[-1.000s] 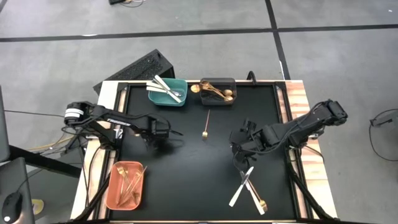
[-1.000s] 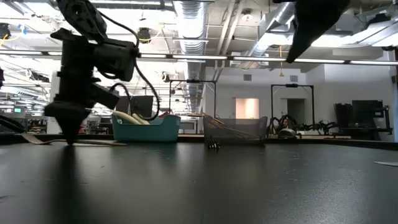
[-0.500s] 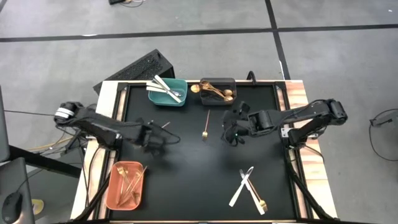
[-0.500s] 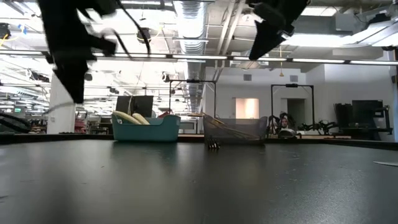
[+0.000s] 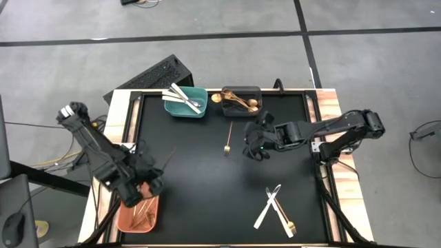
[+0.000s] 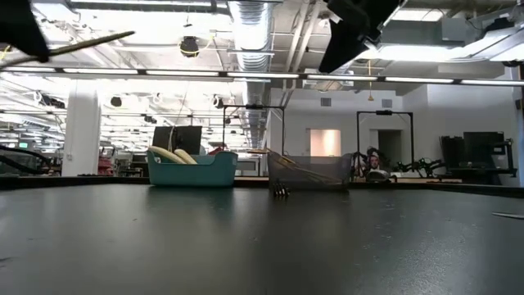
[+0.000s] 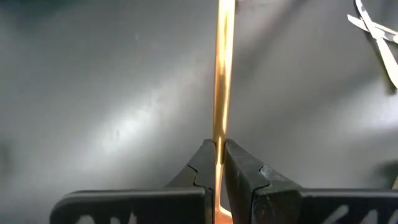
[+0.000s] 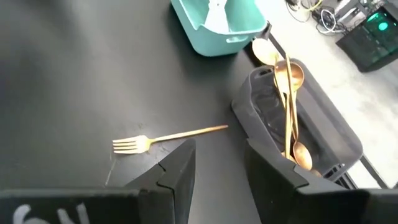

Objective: Sort silverware by color (type)
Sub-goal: Put the gold fork into the orange bin

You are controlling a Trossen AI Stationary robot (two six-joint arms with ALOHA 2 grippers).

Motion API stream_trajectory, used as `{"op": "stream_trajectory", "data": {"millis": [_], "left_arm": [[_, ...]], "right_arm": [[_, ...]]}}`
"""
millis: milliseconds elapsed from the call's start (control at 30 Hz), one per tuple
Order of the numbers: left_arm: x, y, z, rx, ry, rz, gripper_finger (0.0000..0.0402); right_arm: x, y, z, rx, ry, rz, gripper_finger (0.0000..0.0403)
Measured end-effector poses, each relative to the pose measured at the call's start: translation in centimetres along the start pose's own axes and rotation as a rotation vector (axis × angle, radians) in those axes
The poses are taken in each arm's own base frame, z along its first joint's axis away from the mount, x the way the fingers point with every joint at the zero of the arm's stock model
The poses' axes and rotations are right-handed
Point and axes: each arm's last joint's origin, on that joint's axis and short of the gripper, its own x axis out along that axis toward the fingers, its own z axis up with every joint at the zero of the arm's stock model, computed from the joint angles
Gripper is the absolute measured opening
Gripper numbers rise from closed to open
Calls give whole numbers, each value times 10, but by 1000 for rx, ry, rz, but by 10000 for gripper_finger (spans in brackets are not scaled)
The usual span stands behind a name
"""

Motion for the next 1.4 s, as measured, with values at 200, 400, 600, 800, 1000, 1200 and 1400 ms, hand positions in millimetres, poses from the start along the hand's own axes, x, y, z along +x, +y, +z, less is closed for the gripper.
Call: {"op": "stream_trajectory", "data": {"millis": [200,400,600,800,1000,1200,1400], "left_arm": [[-6,-4,-35,-56,73,2,0],[-4,-7,-75,-49,175,86,1],[3,-8,-86,-25,255,180,36],[2,-5,-84,-13,223,205,88],[0,2,-70,32,99,202,135],[5,-7,-50,210,-153,72,147],[25,-13,-28,318,-290,119,144]], "right_arm": [[0,0,2,-6,-14,5,162],[2,4,2,0,-23,13,162],[15,12,-3,-37,29,1,162],[19,16,-6,-44,55,27,162],[32,5,-2,-174,99,158,162],[75,4,-5,-540,107,365,162],[131,3,-18,-773,172,421,162]]}}
